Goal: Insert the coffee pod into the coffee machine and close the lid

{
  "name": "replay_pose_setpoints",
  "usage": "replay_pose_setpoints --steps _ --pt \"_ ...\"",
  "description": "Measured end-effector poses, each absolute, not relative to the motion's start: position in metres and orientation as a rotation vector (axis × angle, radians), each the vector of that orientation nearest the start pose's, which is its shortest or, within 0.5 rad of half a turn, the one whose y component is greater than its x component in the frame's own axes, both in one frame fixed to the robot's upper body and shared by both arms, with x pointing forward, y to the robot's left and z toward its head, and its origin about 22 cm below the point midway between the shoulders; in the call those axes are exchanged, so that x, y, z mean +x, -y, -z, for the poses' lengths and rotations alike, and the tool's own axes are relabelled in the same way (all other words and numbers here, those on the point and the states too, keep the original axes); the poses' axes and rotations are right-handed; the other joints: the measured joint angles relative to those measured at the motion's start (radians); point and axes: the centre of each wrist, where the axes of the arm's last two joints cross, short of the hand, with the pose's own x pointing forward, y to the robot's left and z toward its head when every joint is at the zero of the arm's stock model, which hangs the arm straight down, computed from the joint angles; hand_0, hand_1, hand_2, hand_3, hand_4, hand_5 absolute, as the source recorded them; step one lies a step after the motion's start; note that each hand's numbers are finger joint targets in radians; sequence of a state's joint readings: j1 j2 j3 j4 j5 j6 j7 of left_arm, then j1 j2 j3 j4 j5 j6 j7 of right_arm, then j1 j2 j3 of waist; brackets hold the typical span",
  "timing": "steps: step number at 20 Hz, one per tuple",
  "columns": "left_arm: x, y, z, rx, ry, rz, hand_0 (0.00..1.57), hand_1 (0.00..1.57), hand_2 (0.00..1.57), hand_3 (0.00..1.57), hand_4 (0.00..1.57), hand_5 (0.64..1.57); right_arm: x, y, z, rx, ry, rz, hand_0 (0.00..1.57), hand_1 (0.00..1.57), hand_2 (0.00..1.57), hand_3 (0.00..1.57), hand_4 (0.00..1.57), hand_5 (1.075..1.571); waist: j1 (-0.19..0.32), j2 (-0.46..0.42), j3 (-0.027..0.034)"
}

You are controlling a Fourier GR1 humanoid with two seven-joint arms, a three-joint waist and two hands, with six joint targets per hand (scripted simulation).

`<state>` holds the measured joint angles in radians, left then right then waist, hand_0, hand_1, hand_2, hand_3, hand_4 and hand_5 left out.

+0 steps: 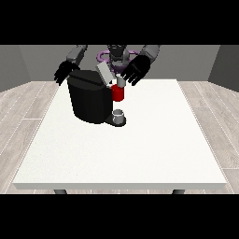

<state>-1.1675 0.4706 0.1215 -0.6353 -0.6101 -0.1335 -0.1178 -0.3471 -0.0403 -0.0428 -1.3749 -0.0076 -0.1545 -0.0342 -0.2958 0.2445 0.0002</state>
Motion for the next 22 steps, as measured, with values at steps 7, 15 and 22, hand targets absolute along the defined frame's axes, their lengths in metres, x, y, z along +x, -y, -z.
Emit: replay_pose_setpoints --steps 7,15,22 --pt "0.460 -0.267 -0.226 0.714 1.688 0.858 1.25 1.25 1.29 1.21 0.51 1.571 0.318 0.213 -0.040 -0.061 1.714 0.048 0.00 0.00 0.00 0.00 0.50 1.571 0.005 -0.002 0.0000" --pt "0.462 -0.253 -0.220 0.697 1.684 0.890 1.19 1.19 1.27 1.20 0.51 1.571 0.314 0.220 -0.030 -0.069 1.718 0.072 0.00 0.00 0.00 0.00 0.46 1.571 0.015 -0.008 0.0002" --pt "0.463 -0.255 -0.231 0.723 1.686 0.886 1.21 1.21 1.26 1.19 0.49 1.571 0.317 0.218 -0.033 -0.069 1.737 0.070 0.00 0.00 0.00 0.00 0.44 1.571 0.011 0.018 0.0000"
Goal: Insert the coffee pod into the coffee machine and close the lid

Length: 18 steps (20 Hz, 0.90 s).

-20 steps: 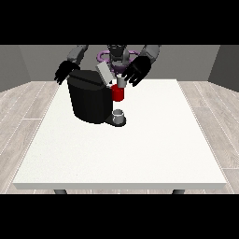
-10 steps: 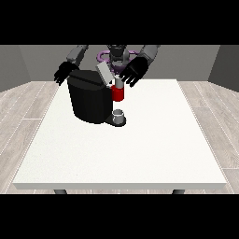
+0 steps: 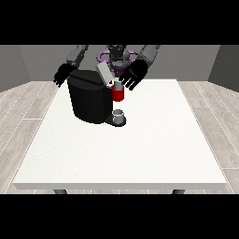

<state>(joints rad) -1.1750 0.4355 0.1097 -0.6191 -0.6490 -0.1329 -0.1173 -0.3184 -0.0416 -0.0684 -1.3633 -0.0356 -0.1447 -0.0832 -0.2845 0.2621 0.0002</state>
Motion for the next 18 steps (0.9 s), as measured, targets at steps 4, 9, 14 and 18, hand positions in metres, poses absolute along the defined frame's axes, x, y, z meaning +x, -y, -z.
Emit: replay_pose_setpoints --steps 4,9,14,18 --pt "0.463 -0.256 -0.228 0.721 1.675 0.883 1.23 1.23 1.27 1.18 0.48 1.571 0.318 0.218 -0.038 -0.070 1.741 0.066 0.00 0.00 0.00 0.00 0.44 1.571 -0.009 0.007 0.0003" --pt "0.464 -0.252 -0.222 0.692 1.663 0.903 1.21 1.21 1.24 1.12 0.46 1.571 0.316 0.215 -0.031 -0.079 1.725 0.077 0.00 0.00 0.00 0.00 0.37 1.571 0.006 -0.001 0.0004" --pt "0.464 -0.250 -0.224 0.698 1.658 0.916 1.13 1.13 1.17 1.00 0.46 1.571 0.317 0.215 -0.033 -0.083 1.723 0.077 0.00 0.00 0.00 0.00 0.41 1.571 0.003 -0.003 0.0005" --pt "0.464 -0.253 -0.222 0.728 1.659 0.924 1.06 1.06 1.11 0.94 0.39 1.571 0.315 0.208 -0.034 -0.078 1.736 0.069 0.00 0.00 0.00 0.00 0.43 1.571 0.000 -0.002 0.0005"
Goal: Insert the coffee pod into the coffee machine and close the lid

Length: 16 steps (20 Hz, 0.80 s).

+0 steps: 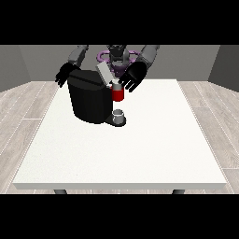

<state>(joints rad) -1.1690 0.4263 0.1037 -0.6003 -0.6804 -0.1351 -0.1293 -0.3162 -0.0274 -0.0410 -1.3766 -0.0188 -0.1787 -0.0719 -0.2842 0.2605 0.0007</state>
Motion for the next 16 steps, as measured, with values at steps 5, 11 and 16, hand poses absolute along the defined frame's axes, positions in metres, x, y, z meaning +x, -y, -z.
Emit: replay_pose_setpoints --steps 5,11,16 --pt "0.464 -0.255 -0.227 0.736 1.661 0.943 1.07 1.07 1.12 0.97 0.36 1.571 0.318 0.211 -0.035 -0.078 1.739 0.076 0.00 0.00 0.00 0.00 0.46 1.571 0.009 0.001 -0.0004" --pt "0.463 -0.253 -0.227 0.750 1.673 0.980 0.00 0.00 0.38 0.11 0.00 1.571 0.319 0.215 -0.032 -0.086 1.738 0.086 0.00 0.00 0.00 0.00 0.42 1.571 0.011 0.008 0.0000" --pt "0.462 -0.266 -0.228 0.764 1.643 1.039 0.00 0.00 0.00 0.00 0.00 1.571 0.316 0.215 -0.036 -0.088 1.734 0.074 0.00 0.00 0.00 0.00 0.35 1.571 -0.003 0.003 0.0015"
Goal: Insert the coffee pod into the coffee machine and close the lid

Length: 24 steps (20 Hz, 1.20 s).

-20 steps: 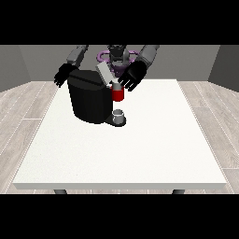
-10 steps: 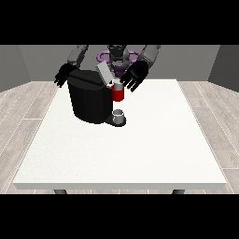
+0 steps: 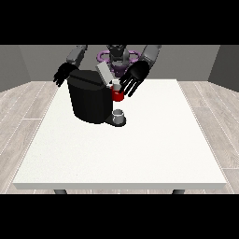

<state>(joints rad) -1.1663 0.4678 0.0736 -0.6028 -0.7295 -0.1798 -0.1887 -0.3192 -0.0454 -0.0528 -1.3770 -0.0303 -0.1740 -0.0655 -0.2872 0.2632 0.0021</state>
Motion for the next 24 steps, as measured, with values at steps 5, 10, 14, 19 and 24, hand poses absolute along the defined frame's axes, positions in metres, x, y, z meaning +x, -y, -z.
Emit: replay_pose_setpoints --steps 5,10,14,19,24 --pt "0.462 -0.265 -0.230 0.776 1.631 1.066 0.00 0.00 0.00 0.00 0.00 1.571 0.316 0.216 -0.033 -0.088 1.729 0.075 0.00 0.00 0.00 0.00 0.38 1.571 0.009 0.001 -0.0003" --pt "0.462 -0.257 -0.222 0.751 1.603 1.101 0.00 0.00 0.00 0.00 0.00 1.571 0.315 0.225 -0.022 -0.114 1.705 0.100 0.00 0.00 0.00 0.00 0.39 1.571 0.040 -0.039 -0.0014" --pt "0.460 -0.260 -0.208 0.721 1.570 1.094 0.00 0.00 0.00 0.00 0.00 1.571 0.305 0.225 -0.012 -0.099 1.664 0.108 0.00 0.00 0.00 0.00 0.41 1.571 0.041 -0.083 -0.0017" --pt "0.458 -0.254 -0.185 0.656 1.553 1.061 0.00 0.00 0.00 0.00 0.00 1.571 0.297 0.227 -0.004 -0.110 1.635 0.124 0.00 0.00 0.00 0.00 0.42 1.571 0.069 -0.143 -0.0021" --pt "0.452 -0.256 -0.149 0.465 1.590 0.864 0.00 0.00 0.00 0.00 0.25 1.571 0.283 0.242 0.011 -0.126 1.598 0.164 0.00 0.00 0.00 0.00 0.49 1.571 0.119 -0.229 -0.0024"
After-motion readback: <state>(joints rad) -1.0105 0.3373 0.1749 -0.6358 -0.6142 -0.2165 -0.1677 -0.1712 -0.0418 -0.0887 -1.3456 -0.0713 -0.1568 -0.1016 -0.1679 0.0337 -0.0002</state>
